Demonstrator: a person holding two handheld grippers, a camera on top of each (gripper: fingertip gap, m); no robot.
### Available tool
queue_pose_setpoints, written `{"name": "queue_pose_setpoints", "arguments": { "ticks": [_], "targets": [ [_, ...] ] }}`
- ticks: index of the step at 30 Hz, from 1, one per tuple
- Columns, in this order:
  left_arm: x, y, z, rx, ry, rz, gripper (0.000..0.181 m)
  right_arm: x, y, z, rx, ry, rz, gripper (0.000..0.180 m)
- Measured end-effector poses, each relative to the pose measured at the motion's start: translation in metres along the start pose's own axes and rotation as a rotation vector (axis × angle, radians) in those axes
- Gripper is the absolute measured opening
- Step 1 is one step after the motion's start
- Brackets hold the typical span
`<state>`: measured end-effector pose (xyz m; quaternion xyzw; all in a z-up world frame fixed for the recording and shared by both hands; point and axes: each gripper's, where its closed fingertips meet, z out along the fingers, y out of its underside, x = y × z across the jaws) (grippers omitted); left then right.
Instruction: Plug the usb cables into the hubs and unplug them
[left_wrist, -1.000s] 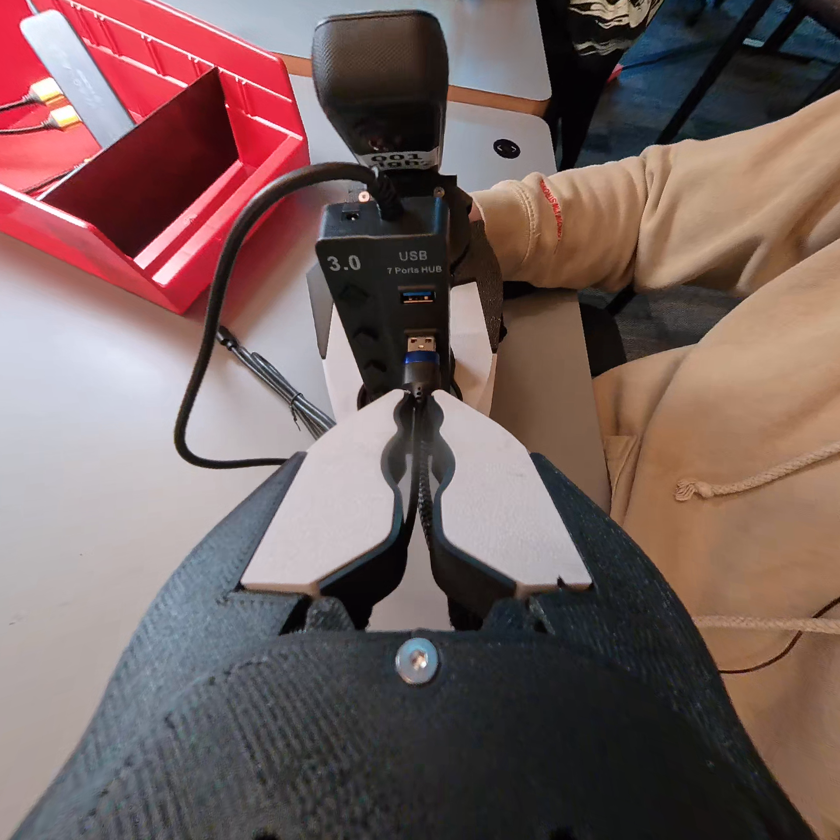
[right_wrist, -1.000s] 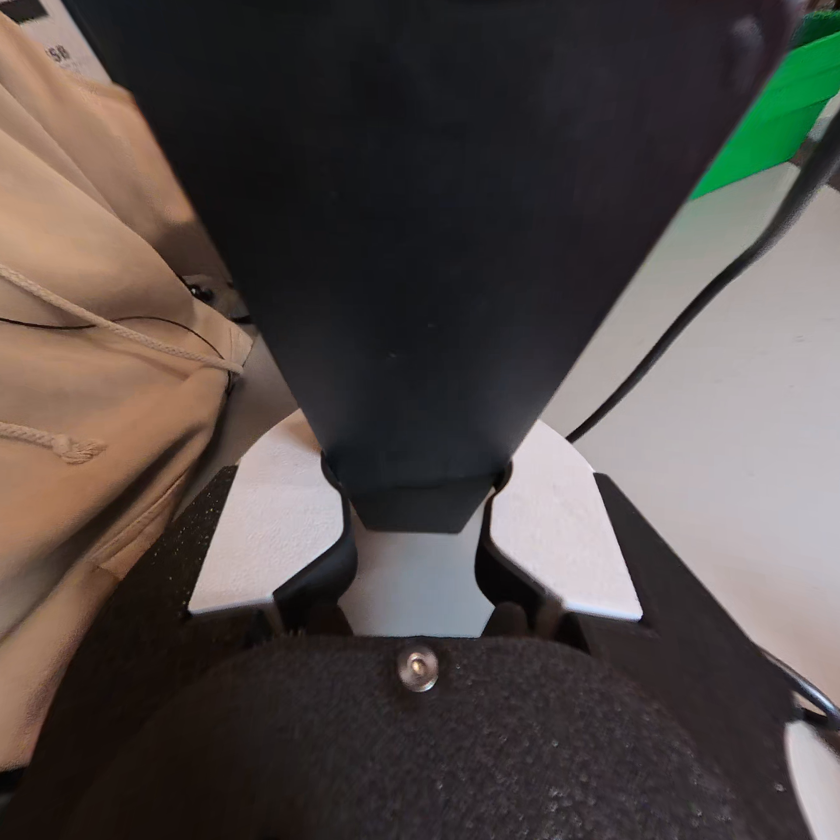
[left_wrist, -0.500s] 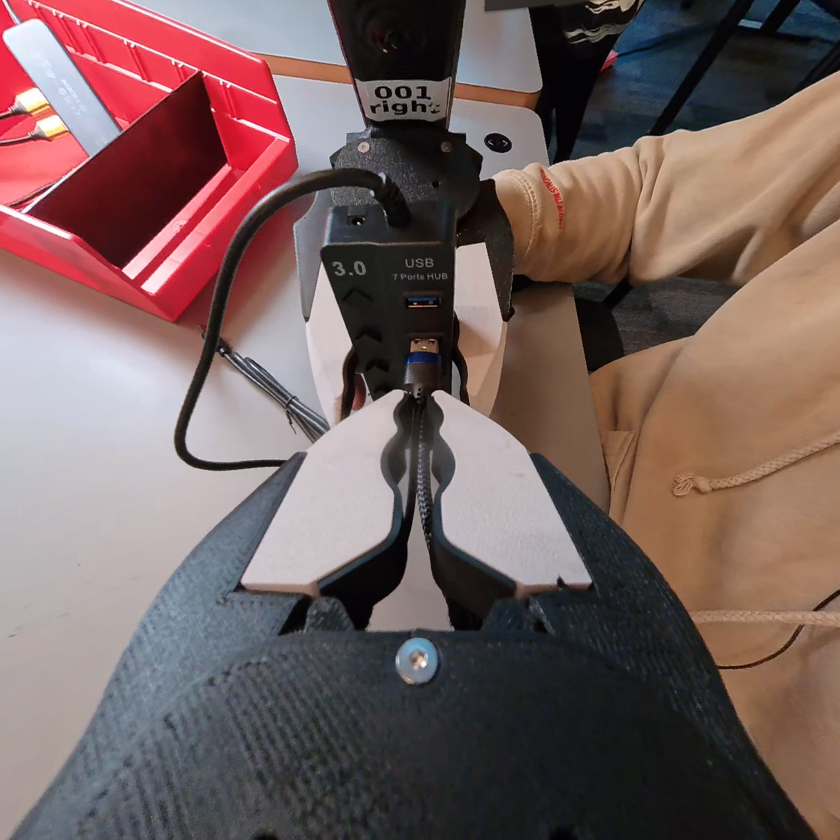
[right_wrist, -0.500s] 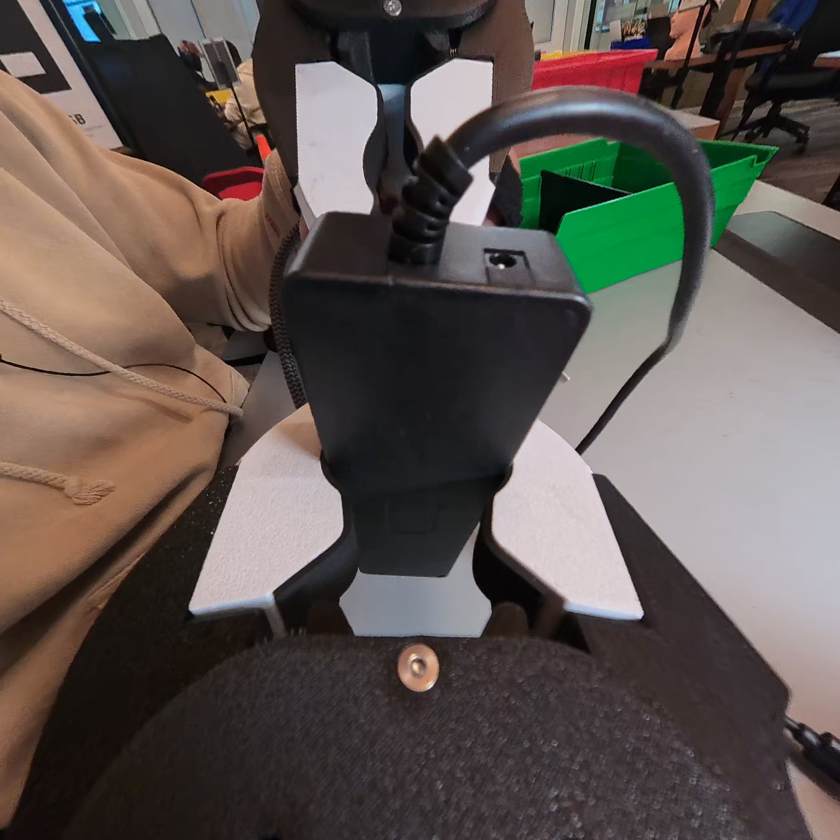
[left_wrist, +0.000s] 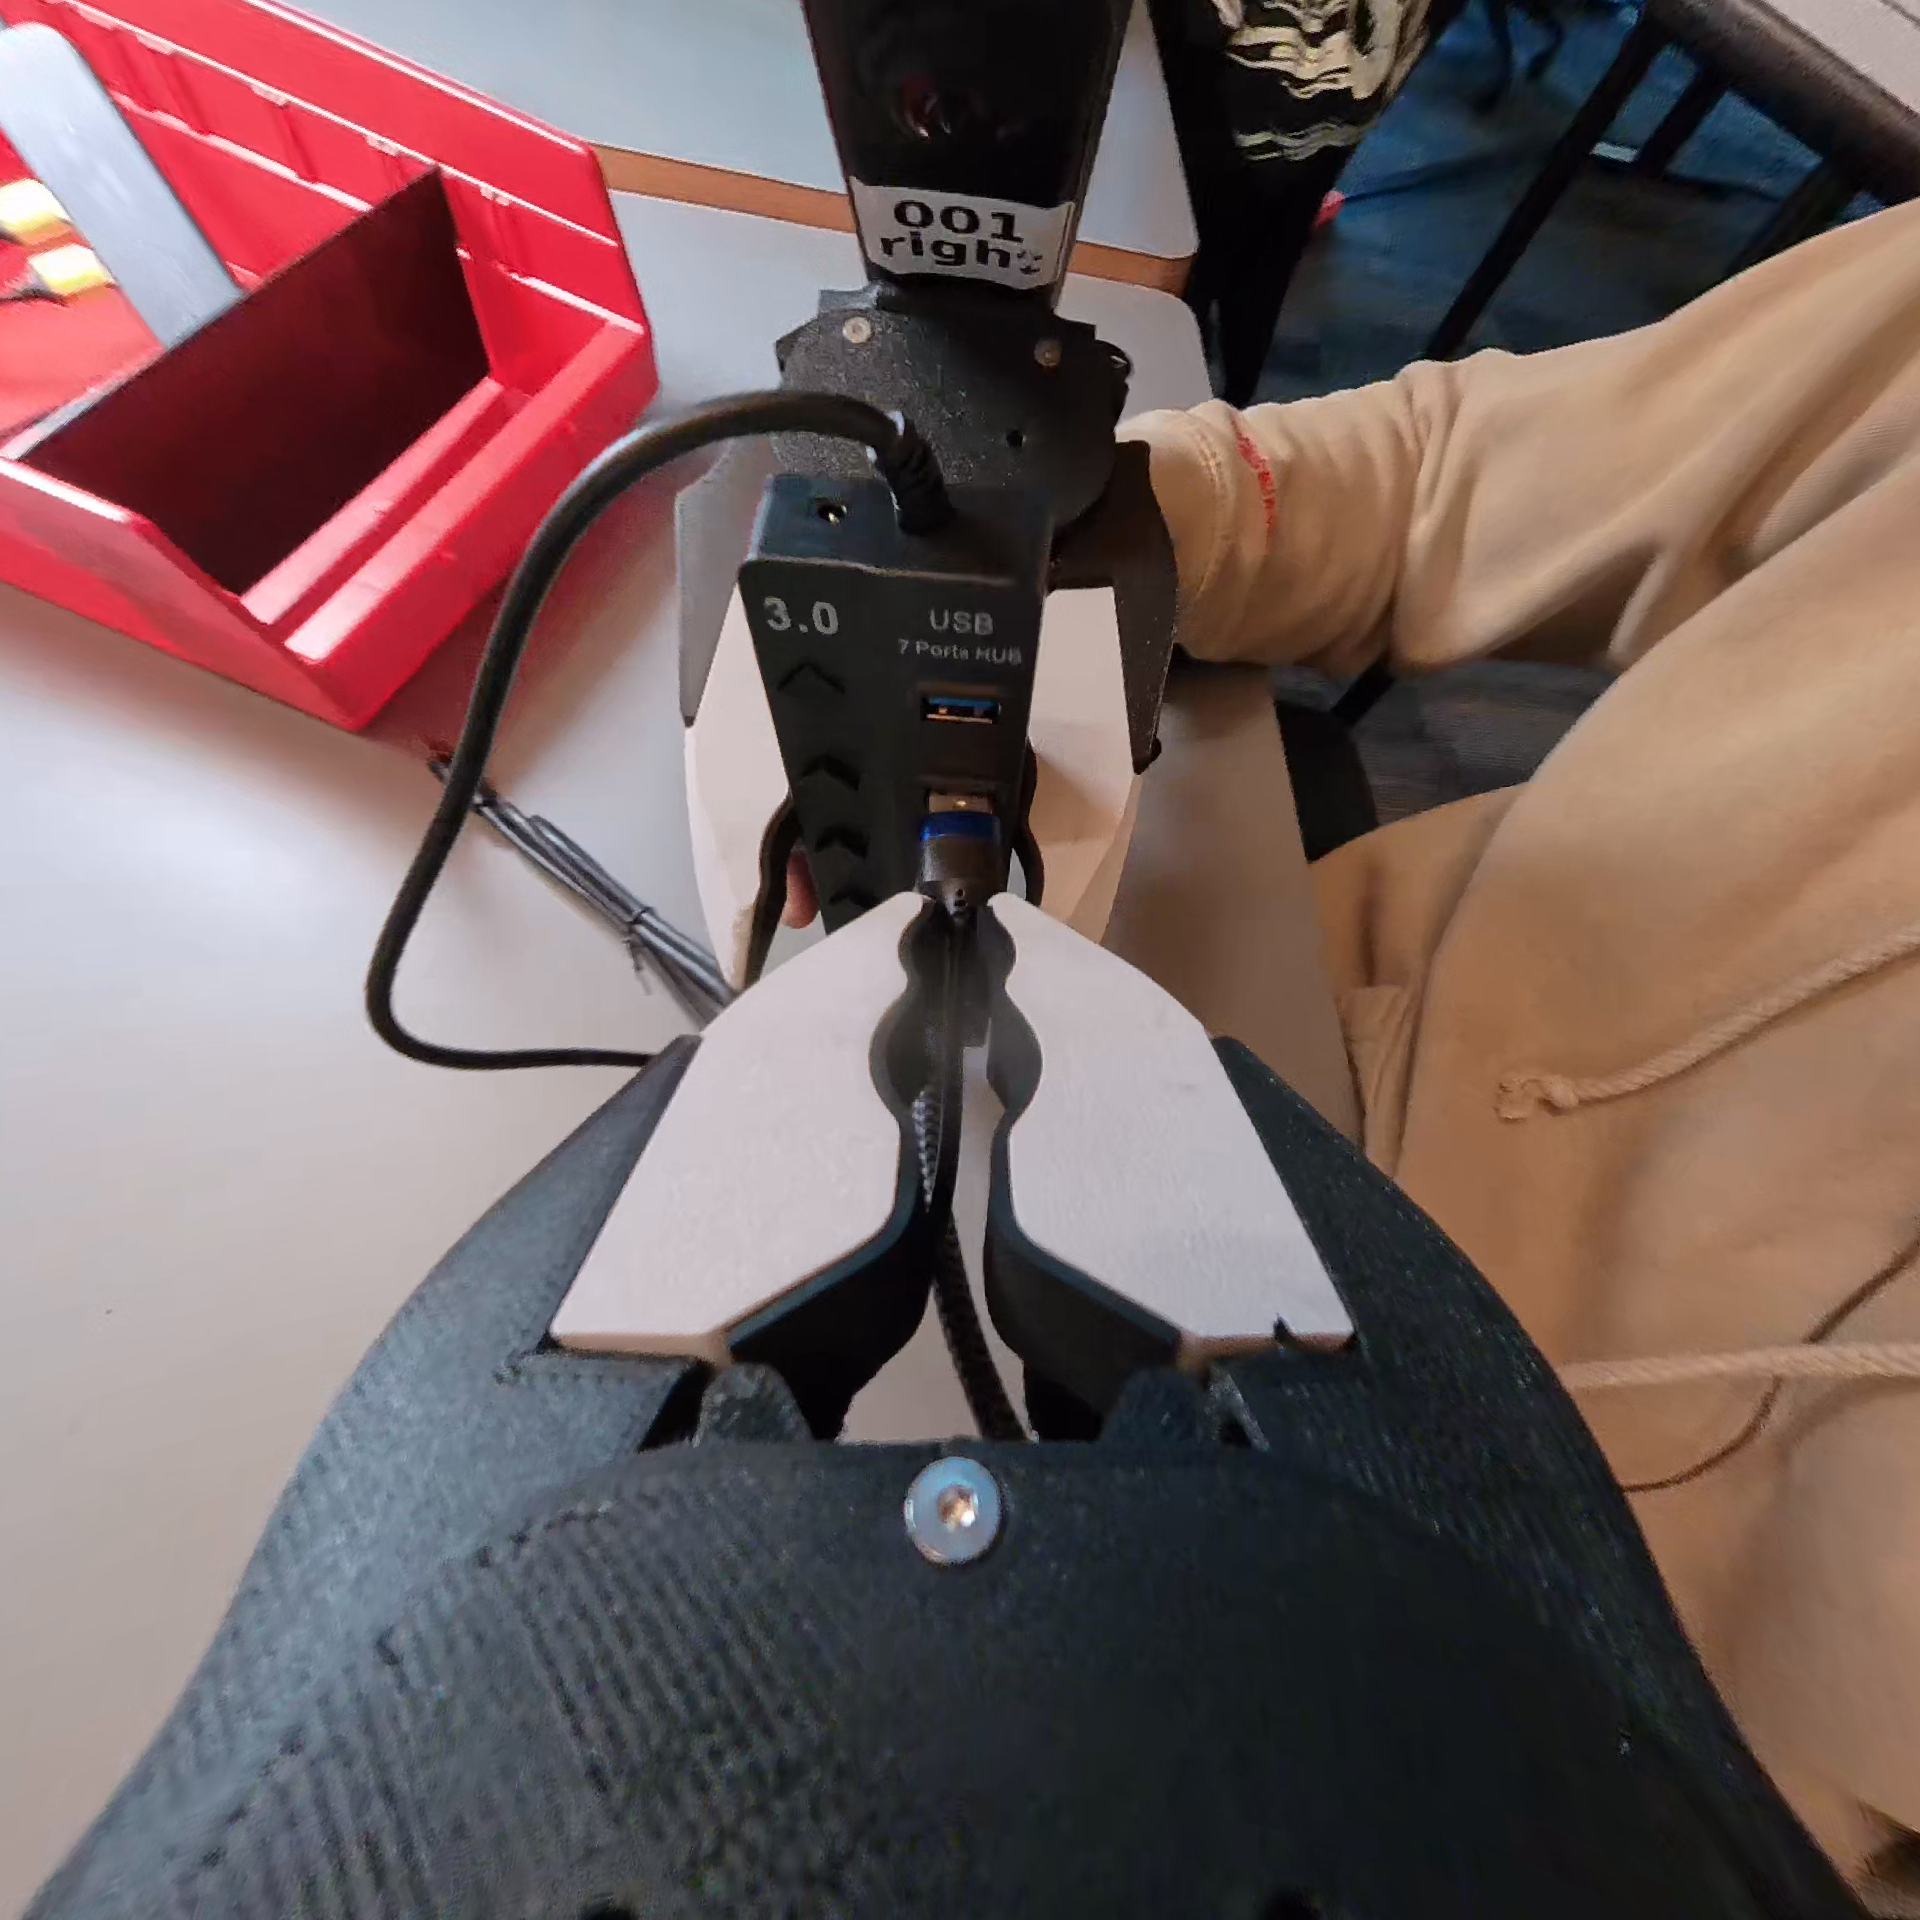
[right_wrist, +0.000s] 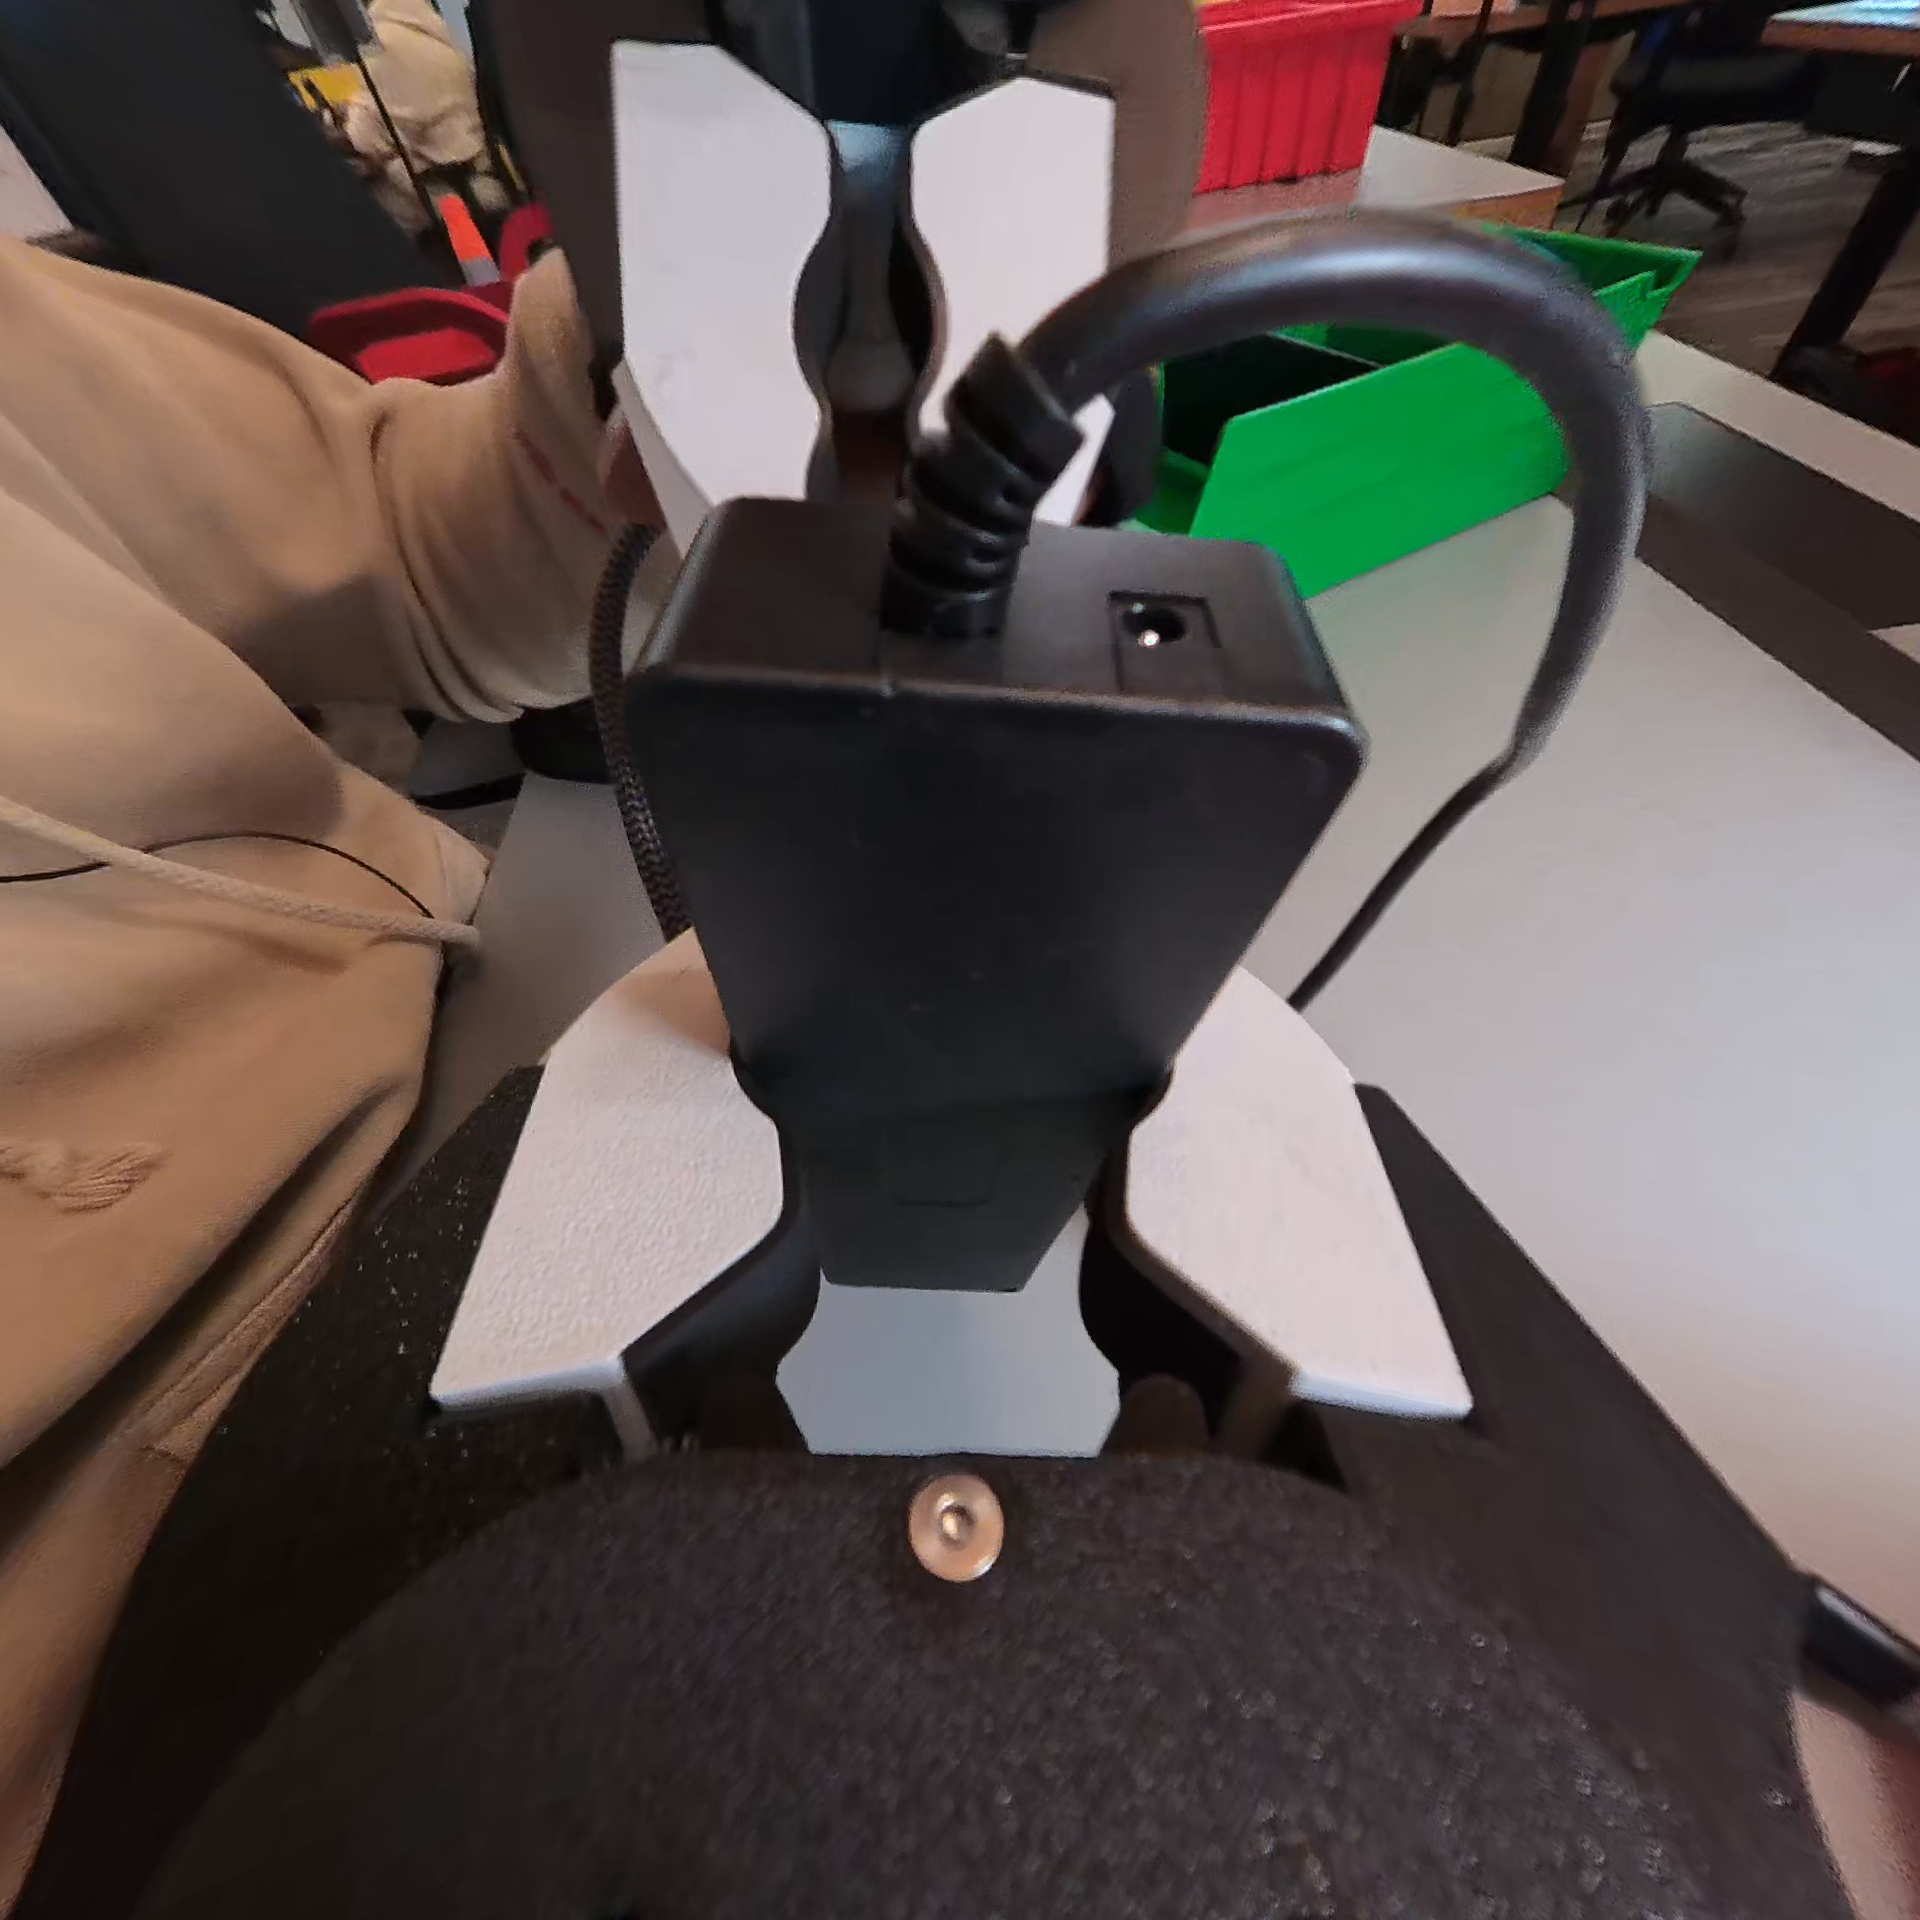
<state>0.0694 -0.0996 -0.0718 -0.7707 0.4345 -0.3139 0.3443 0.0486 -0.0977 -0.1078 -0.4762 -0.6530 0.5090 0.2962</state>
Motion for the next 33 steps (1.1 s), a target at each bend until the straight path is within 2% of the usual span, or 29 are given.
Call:
{"name": "queue_pose_setpoints", "arguments": {
  "ticks": [2, 4, 6, 13, 15, 17, 19, 22, 26, 29, 33],
  "targets": [
    [0.002, 0.001, 0.002, 0.001, 0.034, -0.015, 0.006, -0.002, 0.0, 0.002, -0.006, 0.008, -0.017, 0.063],
    [-0.001, 0.007, 0.005, -0.039, 0.001, 0.01, 0.006, 0.002, 0.006, 0.003, -0.036, 0.032, -0.035, 0.063],
    [0.004, 0.009, 0.006, -0.057, 0.014, 0.033, 0.006, -0.006, 0.006, 0.005, -0.012, -0.023, -0.029, 0.063],
    [0.001, -0.011, -0.003, 0.093, -0.004, 0.05, 0.006, -0.003, -0.017, -0.002, 0.147, -0.046, 0.046, 0.063],
    [0.0, -0.022, -0.017, 0.18, -0.02, 0.063, 0.007, -0.002, -0.023, -0.008, 0.188, -0.045, 0.044, 0.063],
    [-0.01, -0.039, -0.048, 0.336, -0.083, 0.065, 0.016, 0.003, -0.025, -0.015, 0.22, -0.03, 0.054, 0.063],
    [-0.025, -0.044, -0.083, 0.489, -0.148, 0.035, 0.018, 0.007, -0.03, -0.022, 0.263, -0.038, 0.079, 0.063],
    [-0.052, -0.013, -0.103, 0.553, -0.19, -0.056, 0.024, 0.014, -0.039, -0.033, 0.351, -0.032, 0.102, 0.063],
    [-0.065, 0.055, -0.062, 0.349, -0.149, -0.161, 0.038, 0.017, -0.054, -0.049, 0.514, -0.047, 0.111, 0.063],
    [-0.043, 0.064, -0.017, 0.289, -0.076, -0.113, 0.043, 0.018, -0.059, -0.056, 0.591, -0.045, 0.106, 0.063],
    [-0.02, 0.061, 0.031, 0.218, -0.044, -0.047, 0.065, 0.015, -0.06, -0.052, 0.631, -0.043, 0.098, 0.064]
  ]
}}
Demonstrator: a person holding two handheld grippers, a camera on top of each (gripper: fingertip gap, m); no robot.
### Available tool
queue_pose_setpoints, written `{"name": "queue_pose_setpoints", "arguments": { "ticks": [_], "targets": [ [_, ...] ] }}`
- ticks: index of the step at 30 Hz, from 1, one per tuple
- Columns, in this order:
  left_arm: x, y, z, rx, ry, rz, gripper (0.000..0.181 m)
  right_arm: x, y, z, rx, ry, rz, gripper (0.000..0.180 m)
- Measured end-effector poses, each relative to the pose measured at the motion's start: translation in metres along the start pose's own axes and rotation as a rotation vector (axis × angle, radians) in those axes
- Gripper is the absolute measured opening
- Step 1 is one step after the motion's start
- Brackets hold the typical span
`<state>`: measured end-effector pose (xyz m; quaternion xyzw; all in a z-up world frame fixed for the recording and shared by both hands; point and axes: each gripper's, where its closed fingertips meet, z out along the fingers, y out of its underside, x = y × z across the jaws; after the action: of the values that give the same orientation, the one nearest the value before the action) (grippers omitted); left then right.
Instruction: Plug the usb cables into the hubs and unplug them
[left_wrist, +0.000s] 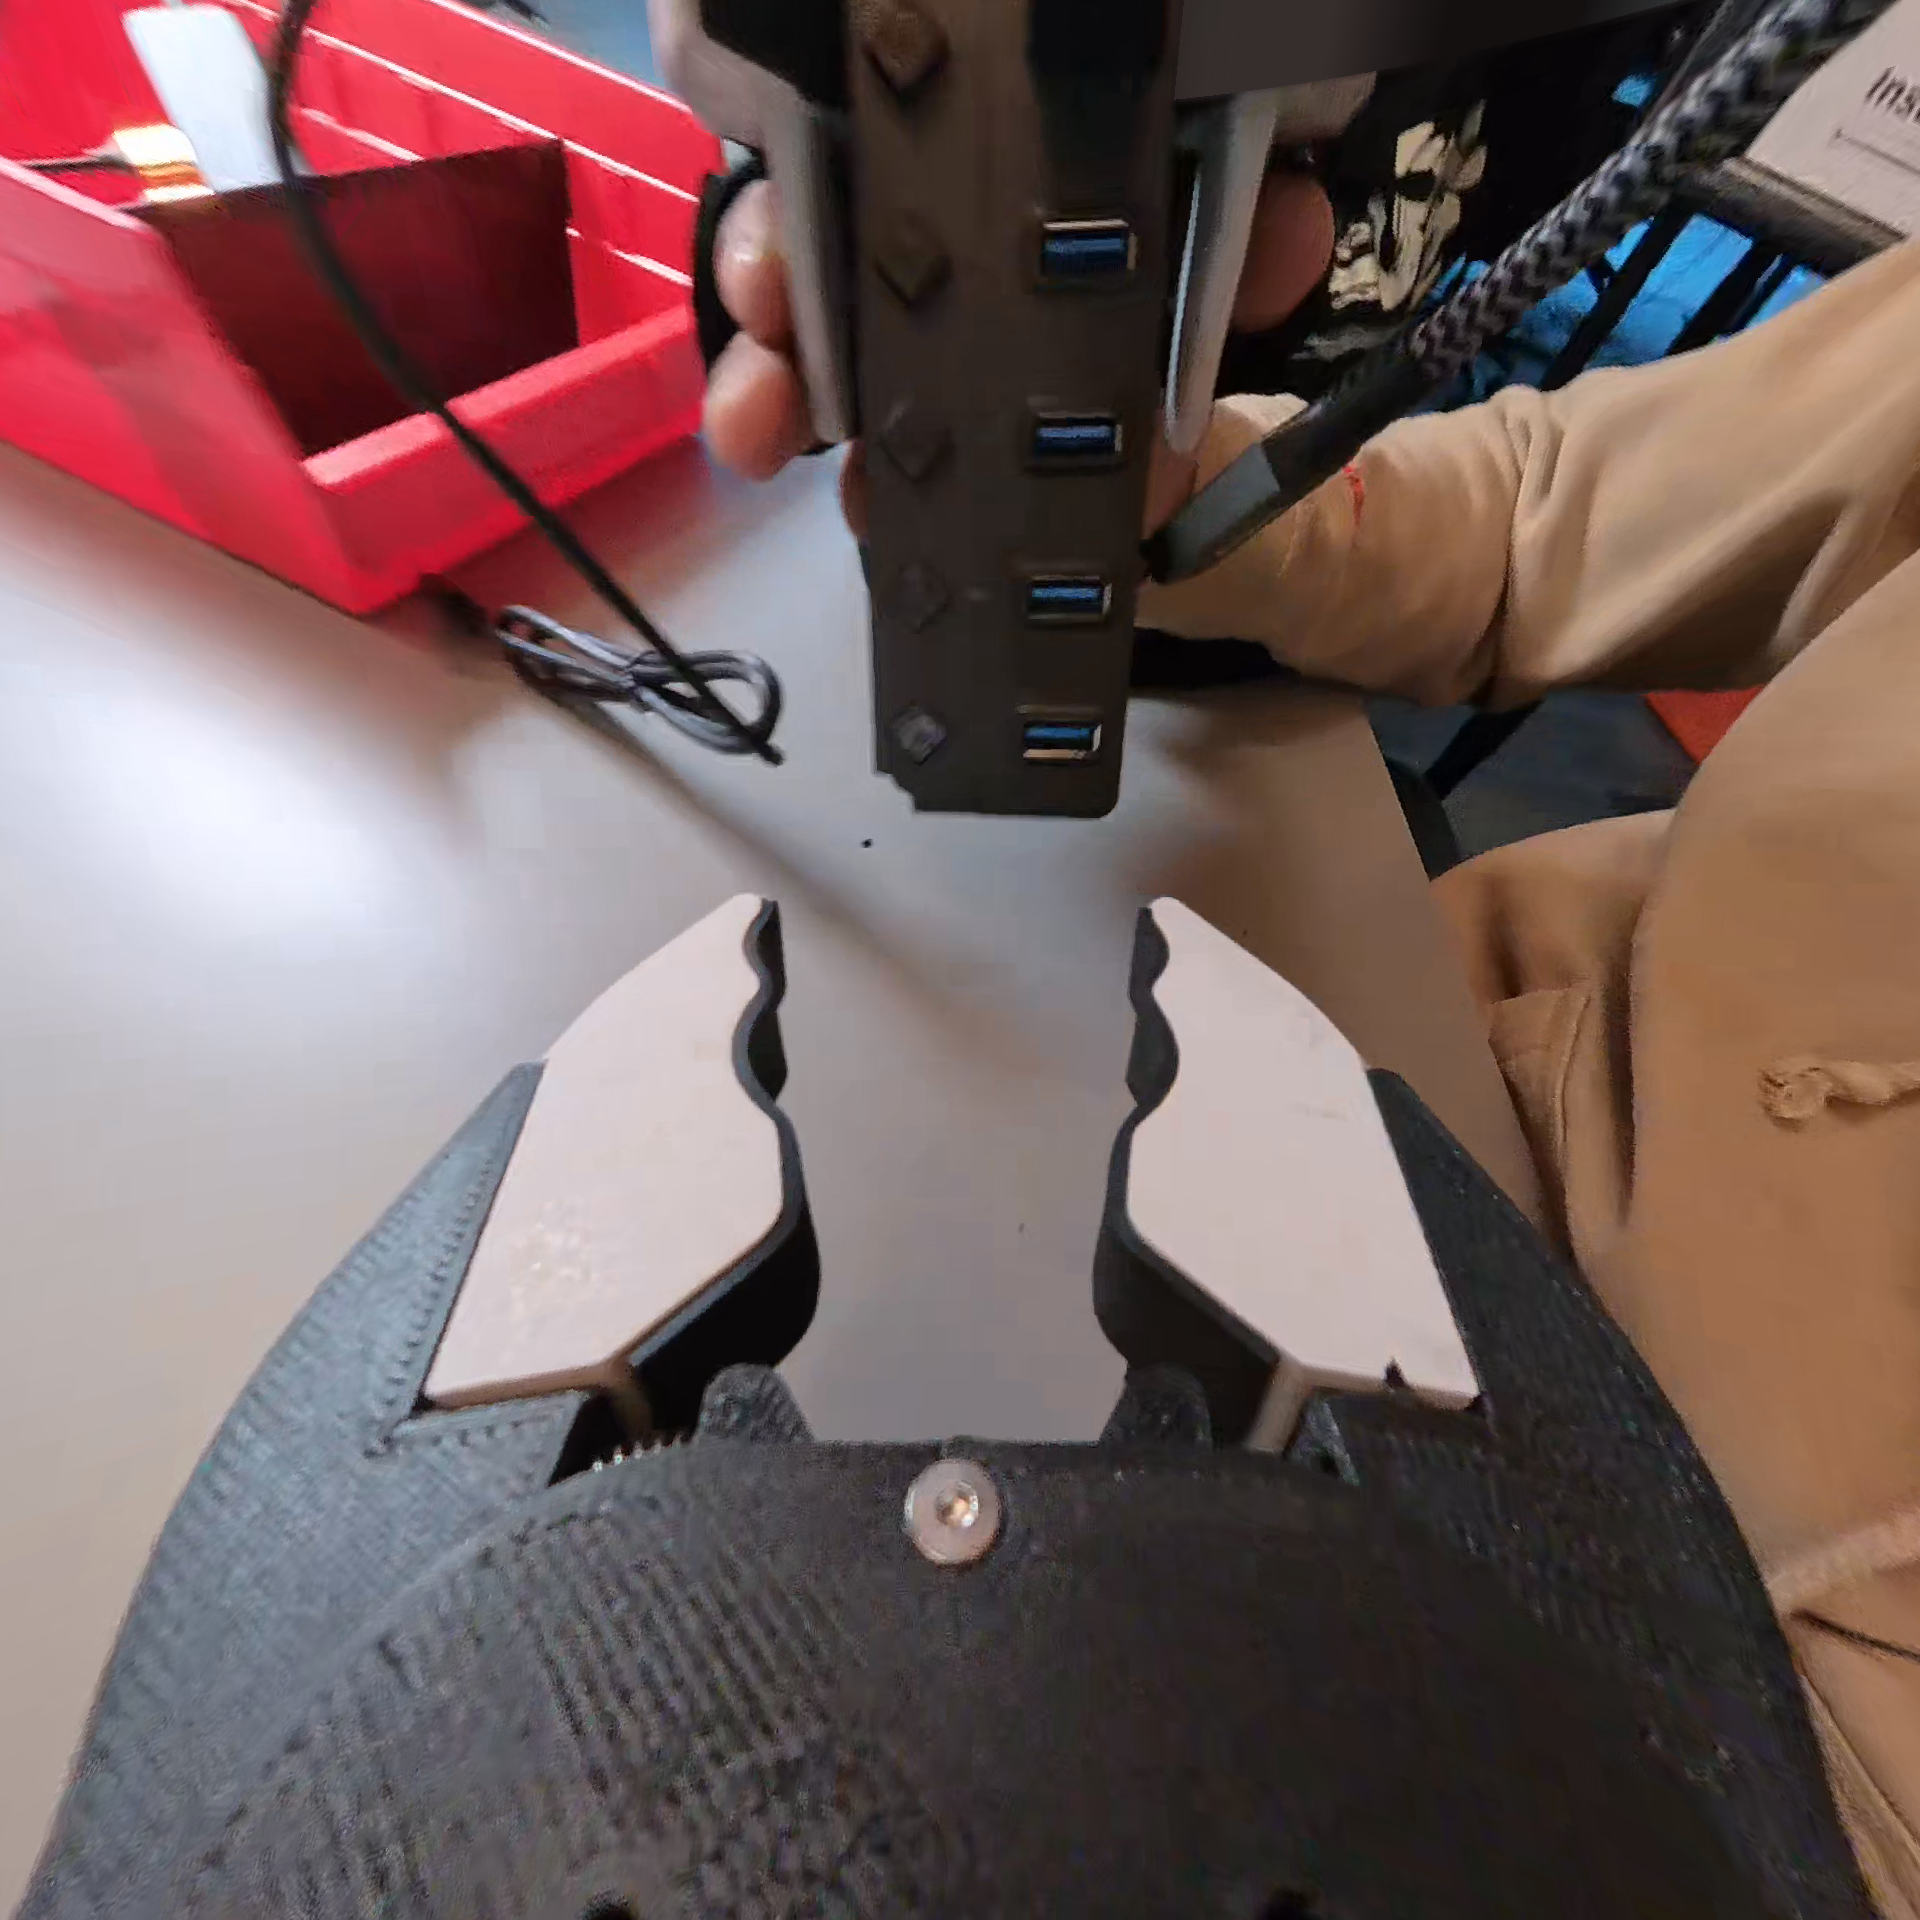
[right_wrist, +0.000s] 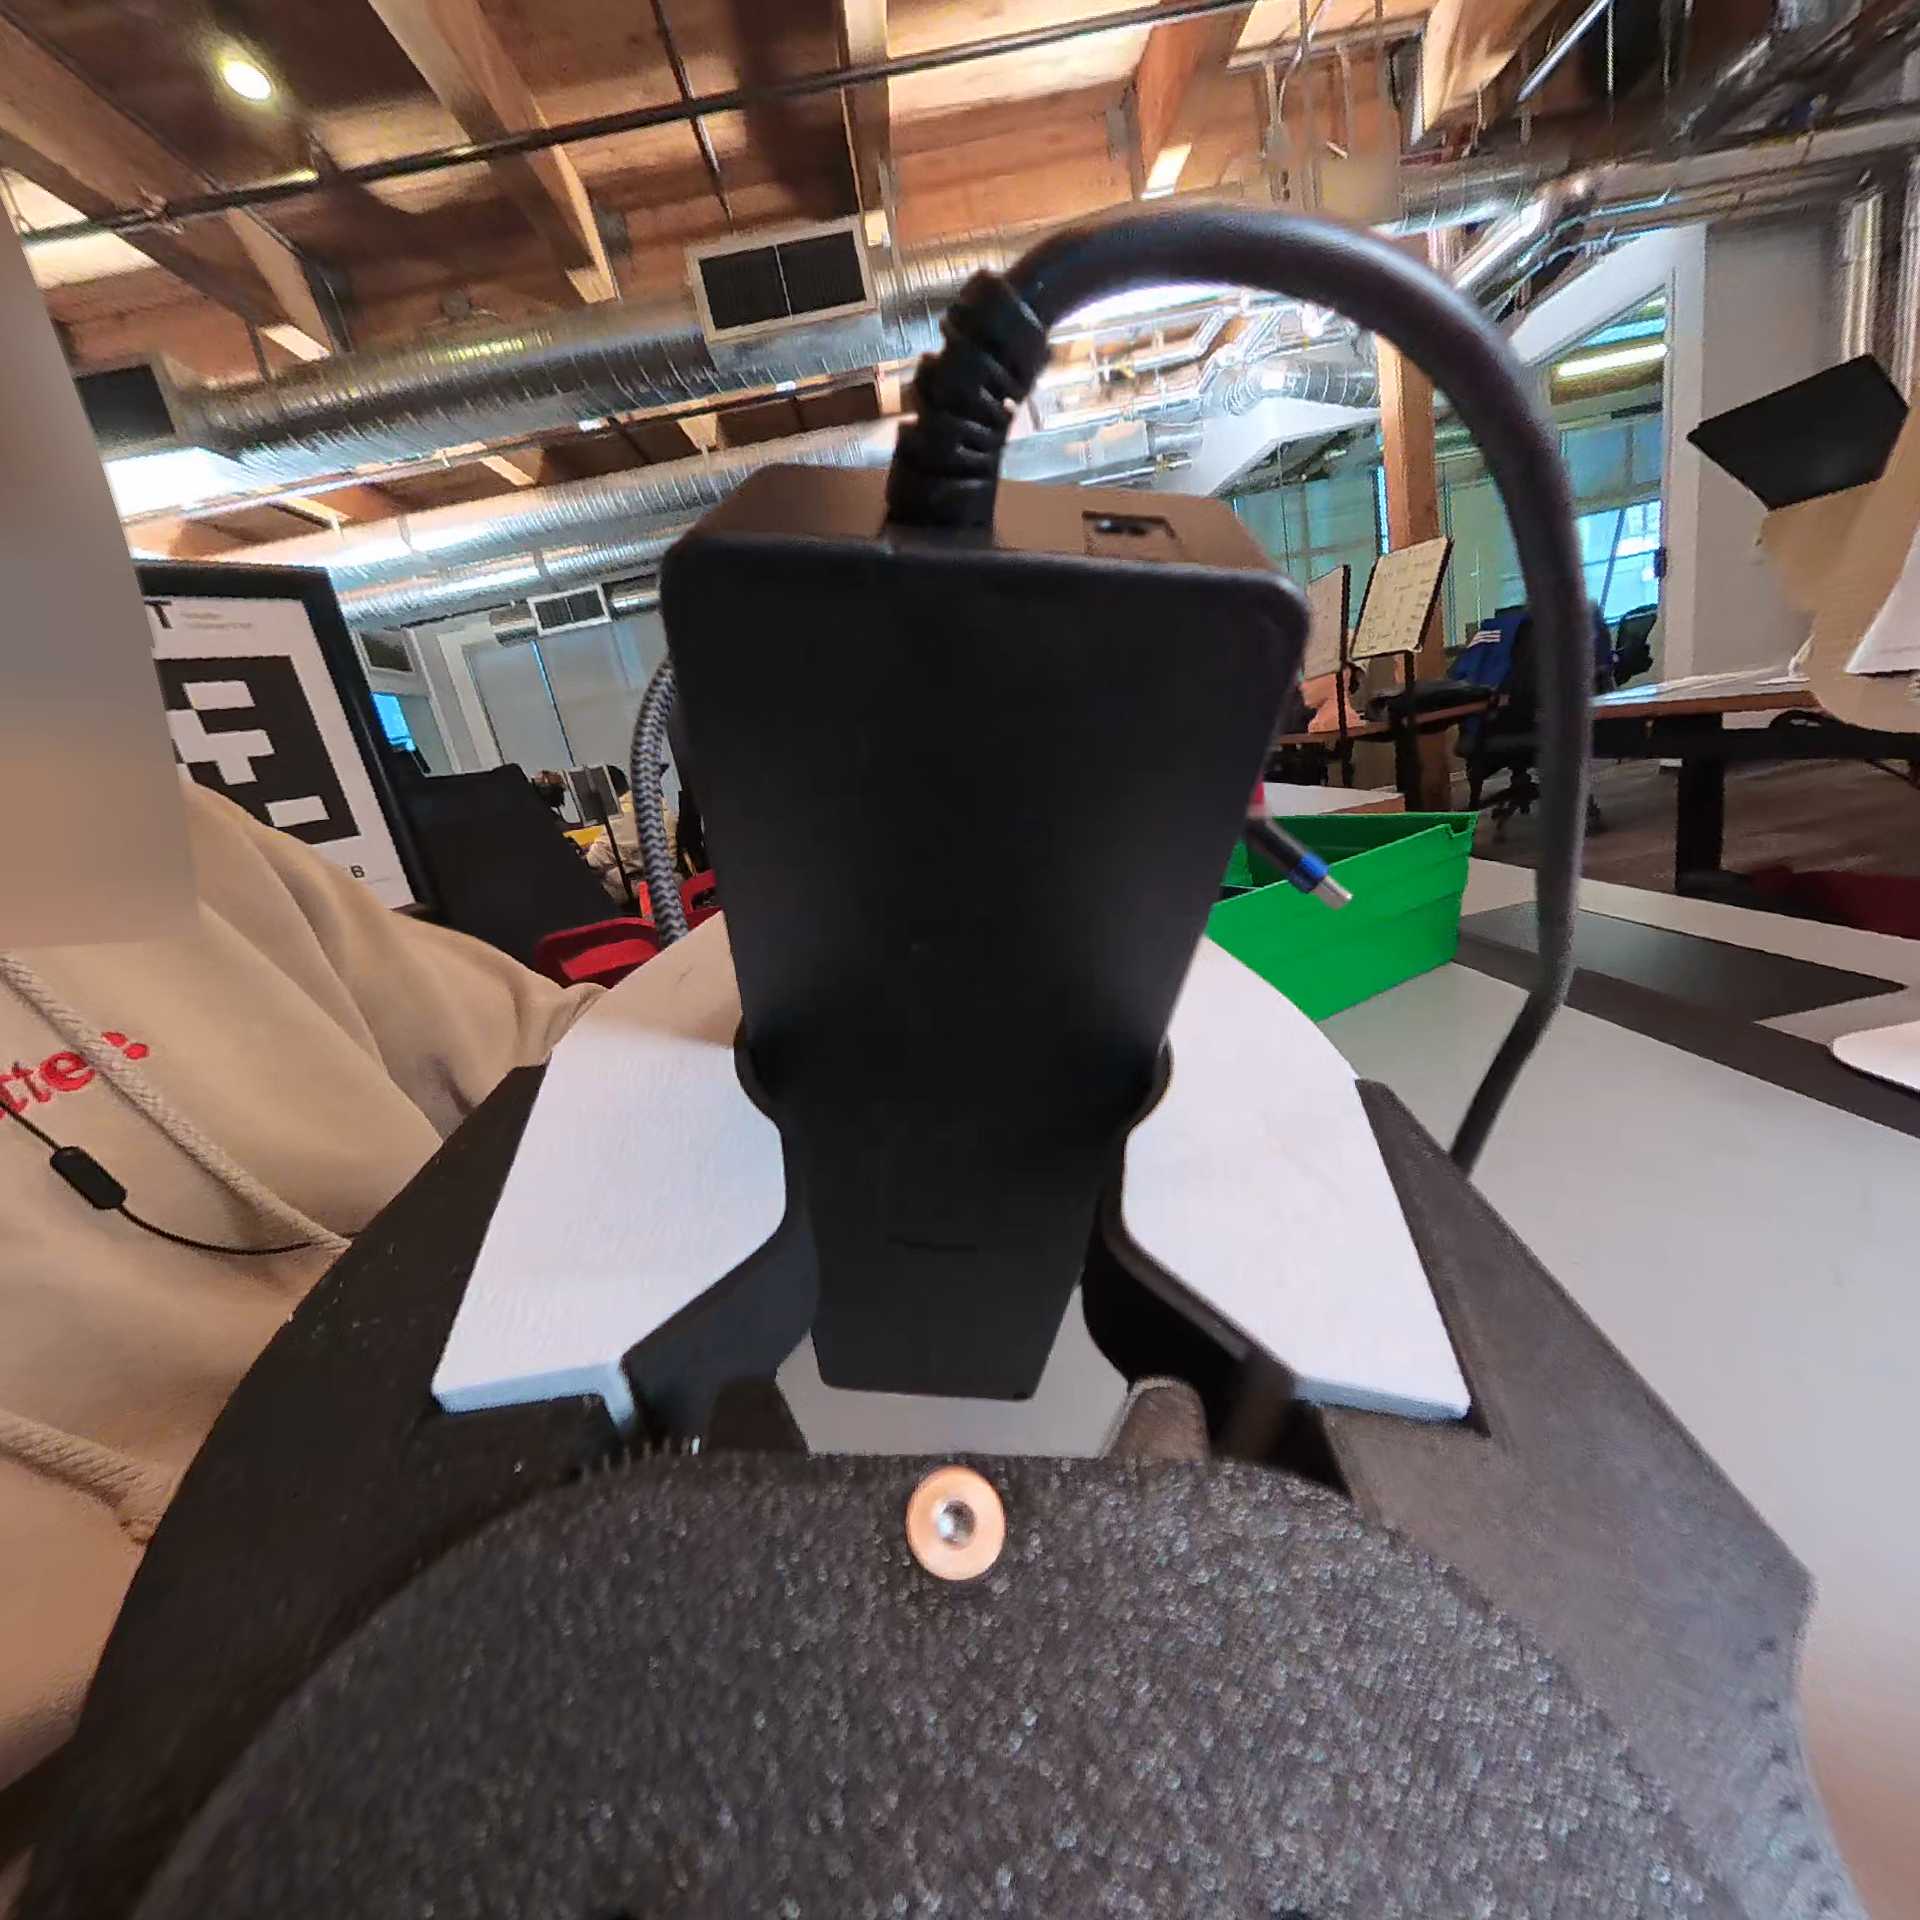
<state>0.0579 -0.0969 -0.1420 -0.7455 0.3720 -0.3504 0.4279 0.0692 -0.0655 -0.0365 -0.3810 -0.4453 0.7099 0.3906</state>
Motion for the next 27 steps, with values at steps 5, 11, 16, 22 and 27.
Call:
{"name": "queue_pose_setpoints", "arguments": {
  "ticks": [5, 11, 16, 22, 27],
  "targets": [
    [0.02, -0.016, 0.03, 0.089, 0.017, 0.009, 0.082, -0.012, 0.011, 0.014, -0.011, -0.005, -0.053, 0.063],
    [0.009, -0.014, 0.029, 0.077, -0.052, 0.044, 0.055, -0.006, 0.027, 0.018, -0.134, 0.058, -0.058, 0.065],
    [-0.019, -0.014, 0.003, 0.066, -0.212, 0.059, 0.055, 0.027, 0.027, 0.003, -0.196, 0.213, 0.013, 0.068],
    [-0.066, -0.01, -0.042, -0.027, -0.56, 0.197, 0.055, 0.049, 0.006, -0.016, -0.152, 0.326, 0.088, 0.064],
    [-0.074, -0.006, -0.044, -0.147, -0.735, 0.347, 0.055, 0.054, 0.017, -0.006, -0.143, 0.371, 0.195, 0.051]
  ]
}}
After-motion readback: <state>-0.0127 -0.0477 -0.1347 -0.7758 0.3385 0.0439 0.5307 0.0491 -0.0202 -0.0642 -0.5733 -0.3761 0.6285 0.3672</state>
